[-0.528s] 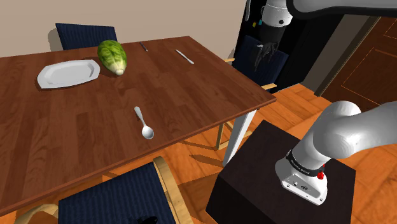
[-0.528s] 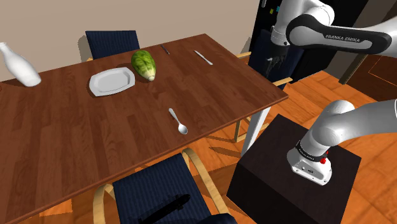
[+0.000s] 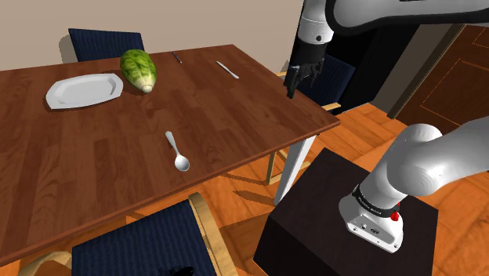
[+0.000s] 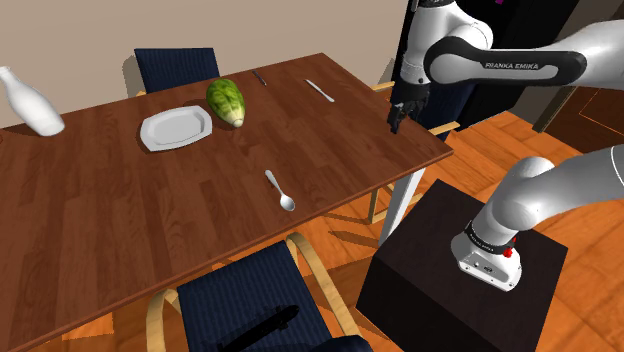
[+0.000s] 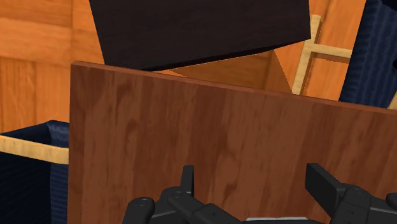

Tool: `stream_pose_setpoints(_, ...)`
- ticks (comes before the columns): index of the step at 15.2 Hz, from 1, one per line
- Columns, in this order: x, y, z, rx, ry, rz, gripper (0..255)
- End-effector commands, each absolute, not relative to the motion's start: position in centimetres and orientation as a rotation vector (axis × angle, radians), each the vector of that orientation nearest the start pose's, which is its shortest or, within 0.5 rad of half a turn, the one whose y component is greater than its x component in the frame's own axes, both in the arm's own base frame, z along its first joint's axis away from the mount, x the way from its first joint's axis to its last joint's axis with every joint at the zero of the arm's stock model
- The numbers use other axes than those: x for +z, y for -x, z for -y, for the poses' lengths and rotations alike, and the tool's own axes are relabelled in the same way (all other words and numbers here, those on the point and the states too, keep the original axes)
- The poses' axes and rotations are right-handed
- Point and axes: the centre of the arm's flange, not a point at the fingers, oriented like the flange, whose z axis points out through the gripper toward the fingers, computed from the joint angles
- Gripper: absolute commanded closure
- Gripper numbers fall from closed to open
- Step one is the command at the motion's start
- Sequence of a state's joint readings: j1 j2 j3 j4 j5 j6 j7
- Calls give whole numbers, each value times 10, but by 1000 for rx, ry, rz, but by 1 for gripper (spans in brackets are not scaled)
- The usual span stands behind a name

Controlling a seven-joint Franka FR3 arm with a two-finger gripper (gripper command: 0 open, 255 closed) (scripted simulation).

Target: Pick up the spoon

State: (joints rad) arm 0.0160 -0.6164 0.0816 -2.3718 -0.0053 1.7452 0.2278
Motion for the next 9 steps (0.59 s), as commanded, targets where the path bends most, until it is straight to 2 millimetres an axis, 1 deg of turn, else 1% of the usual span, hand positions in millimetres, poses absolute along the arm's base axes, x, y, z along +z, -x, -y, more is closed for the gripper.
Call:
stream_pose_setpoints(1, 532, -378, -61, 17, 3171, -247, 0)
stream_pose_setpoints(9, 500, -431, -140, 61, 3109, -303, 0)
